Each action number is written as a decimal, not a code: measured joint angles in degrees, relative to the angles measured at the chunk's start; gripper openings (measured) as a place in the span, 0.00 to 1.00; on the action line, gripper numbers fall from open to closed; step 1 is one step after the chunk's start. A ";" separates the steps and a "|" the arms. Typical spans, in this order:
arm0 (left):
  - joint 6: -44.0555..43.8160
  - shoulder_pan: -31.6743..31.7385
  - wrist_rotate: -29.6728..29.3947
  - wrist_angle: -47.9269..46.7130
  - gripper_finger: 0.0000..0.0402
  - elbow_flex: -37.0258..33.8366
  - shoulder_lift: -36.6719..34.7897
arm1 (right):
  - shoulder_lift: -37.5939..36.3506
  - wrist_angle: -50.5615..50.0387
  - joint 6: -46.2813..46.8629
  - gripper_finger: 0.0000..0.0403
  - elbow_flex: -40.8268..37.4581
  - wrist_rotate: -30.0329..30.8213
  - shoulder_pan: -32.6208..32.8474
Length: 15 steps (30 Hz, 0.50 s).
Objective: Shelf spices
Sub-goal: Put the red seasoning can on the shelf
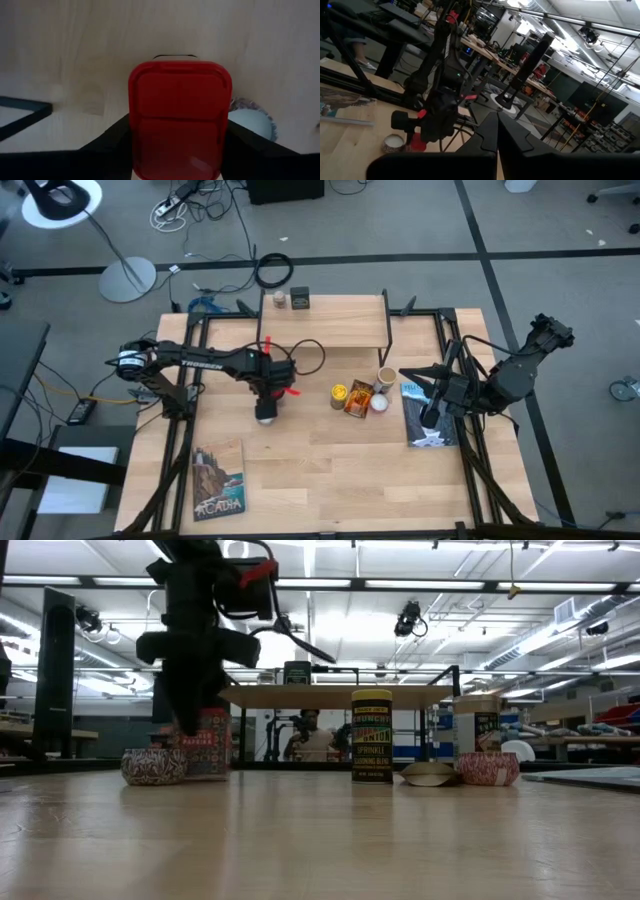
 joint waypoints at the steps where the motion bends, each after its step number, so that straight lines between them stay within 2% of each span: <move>1: -0.04 0.00 0.02 -0.02 0.52 0.42 0.00 | 0.00 0.02 0.00 0.01 0.00 0.00 0.00; 8: 0.20 -0.18 0.04 -3.54 0.52 6.74 0.02 | 0.00 0.01 0.02 0.01 0.00 0.00 -0.72; 15: 2.04 -1.51 0.83 -10.18 0.52 20.68 0.02 | 0.00 0.00 0.04 0.01 0.00 0.02 -0.90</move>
